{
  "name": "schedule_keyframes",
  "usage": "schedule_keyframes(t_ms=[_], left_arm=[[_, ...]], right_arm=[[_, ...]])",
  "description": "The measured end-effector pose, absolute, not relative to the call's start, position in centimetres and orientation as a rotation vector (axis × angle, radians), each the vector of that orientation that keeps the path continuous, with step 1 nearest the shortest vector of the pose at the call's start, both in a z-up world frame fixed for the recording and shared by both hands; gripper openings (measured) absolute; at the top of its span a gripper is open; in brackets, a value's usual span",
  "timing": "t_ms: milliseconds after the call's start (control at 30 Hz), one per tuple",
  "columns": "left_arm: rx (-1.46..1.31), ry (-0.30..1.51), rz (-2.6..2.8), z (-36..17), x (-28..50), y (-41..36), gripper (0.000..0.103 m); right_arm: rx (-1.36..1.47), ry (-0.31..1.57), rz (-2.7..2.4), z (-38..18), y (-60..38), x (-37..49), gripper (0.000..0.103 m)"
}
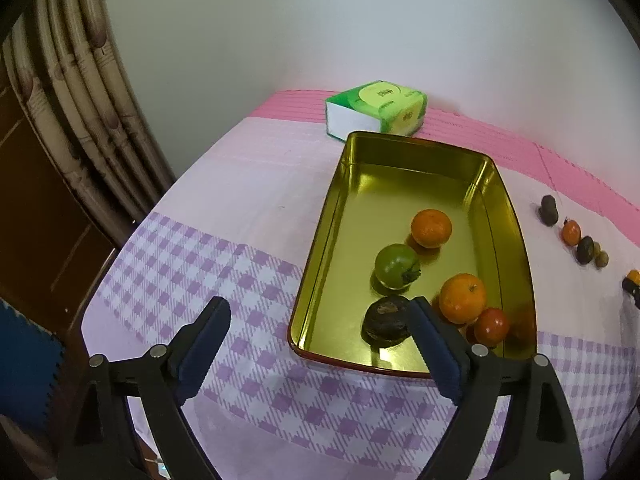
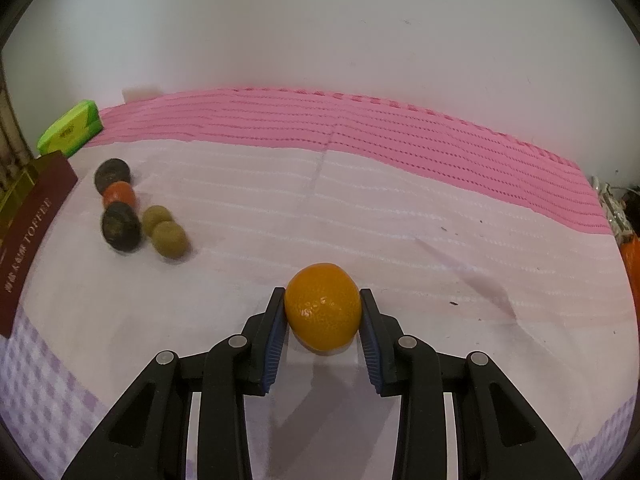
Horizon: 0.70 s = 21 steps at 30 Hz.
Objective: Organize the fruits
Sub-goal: 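Carry the large mandarin into the gold tray and open the right gripper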
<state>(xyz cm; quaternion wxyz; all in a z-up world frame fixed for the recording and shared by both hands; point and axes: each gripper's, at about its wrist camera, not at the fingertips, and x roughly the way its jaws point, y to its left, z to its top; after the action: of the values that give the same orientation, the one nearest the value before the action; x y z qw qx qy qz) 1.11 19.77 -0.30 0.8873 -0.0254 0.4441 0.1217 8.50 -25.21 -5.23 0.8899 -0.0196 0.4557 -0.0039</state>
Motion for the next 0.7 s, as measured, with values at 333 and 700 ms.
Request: schedule_keyframes(t_ms=[333, 700], left_arm=[[-0.063, 0.897, 0.274, 0.4, 1.1, 20.3, 0.091], [-0.123, 0.898, 0.347, 0.8, 1.1, 22.6, 0.092]], right_arm=[[-0.043, 0.903, 0.163, -1.7, -18.2, 8.5, 0.036], [-0.073, 0.853, 0.461, 2.2, -5.5, 8.2, 0.036]])
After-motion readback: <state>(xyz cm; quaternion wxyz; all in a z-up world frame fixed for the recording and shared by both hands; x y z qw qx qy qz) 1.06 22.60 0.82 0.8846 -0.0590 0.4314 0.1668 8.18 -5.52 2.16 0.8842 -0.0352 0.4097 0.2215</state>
